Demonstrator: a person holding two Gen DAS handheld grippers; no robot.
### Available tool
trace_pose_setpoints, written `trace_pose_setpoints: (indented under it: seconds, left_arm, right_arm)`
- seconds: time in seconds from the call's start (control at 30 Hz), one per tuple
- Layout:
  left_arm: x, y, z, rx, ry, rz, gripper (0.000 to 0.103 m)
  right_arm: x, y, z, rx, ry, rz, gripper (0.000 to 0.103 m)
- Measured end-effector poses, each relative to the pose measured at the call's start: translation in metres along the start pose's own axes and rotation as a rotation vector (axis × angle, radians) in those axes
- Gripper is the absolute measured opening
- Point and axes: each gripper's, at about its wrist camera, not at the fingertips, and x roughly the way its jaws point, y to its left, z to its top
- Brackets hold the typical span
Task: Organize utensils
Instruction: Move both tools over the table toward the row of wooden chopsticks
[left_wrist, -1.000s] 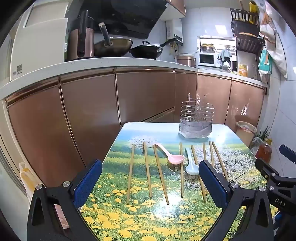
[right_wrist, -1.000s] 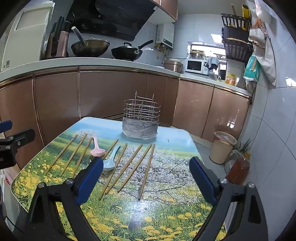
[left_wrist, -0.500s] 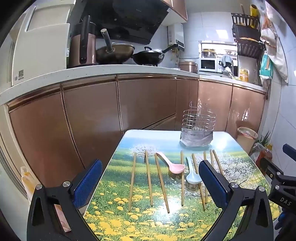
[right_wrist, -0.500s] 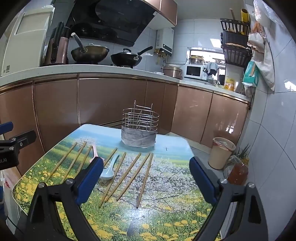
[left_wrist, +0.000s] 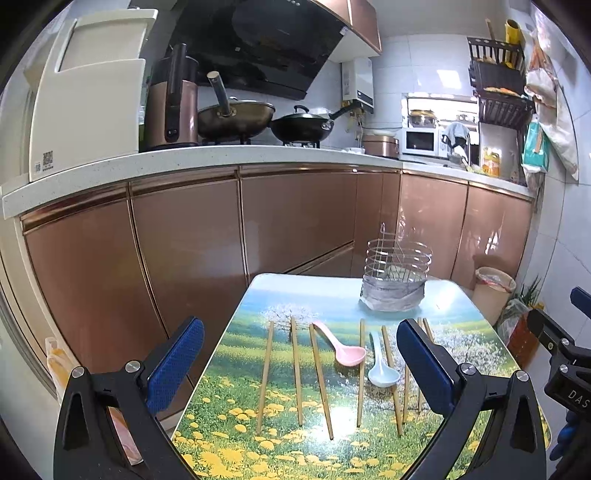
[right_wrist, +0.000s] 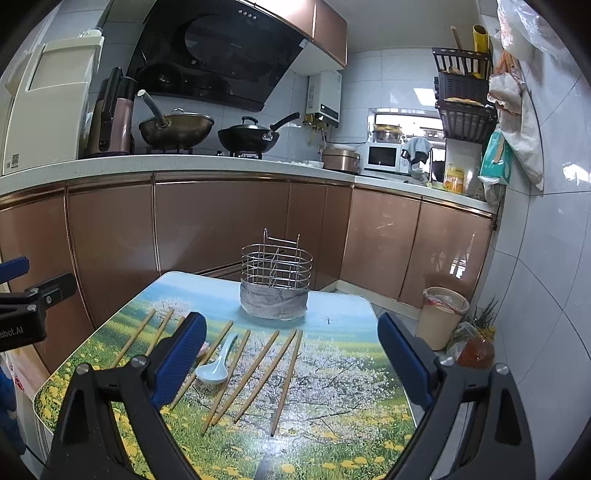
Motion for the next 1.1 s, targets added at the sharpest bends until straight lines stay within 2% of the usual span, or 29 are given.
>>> trace_pose_setpoints:
  seconds: [0.23,0.6,1.1]
  left_arm:
    - [-0.001,0.001,0.006,-0.008,-0.009,-0.004,0.103]
    - [-0.006,-0.008,0.009,0.036,-0.015,-0.026,0.103]
    - [-0.035,-0.01,0.017,0.042,-0.061,-0.026,0.103]
  right_arm:
    - [-0.003,0.001,0.005,-0.008,-0.008,-0.012,0.094]
    - [-0.011,-0.004,0.011,0.007,-0.001,-0.067,0.094]
    - [-0.035,0.0,0.018,0.009,-0.036,-0.063,0.094]
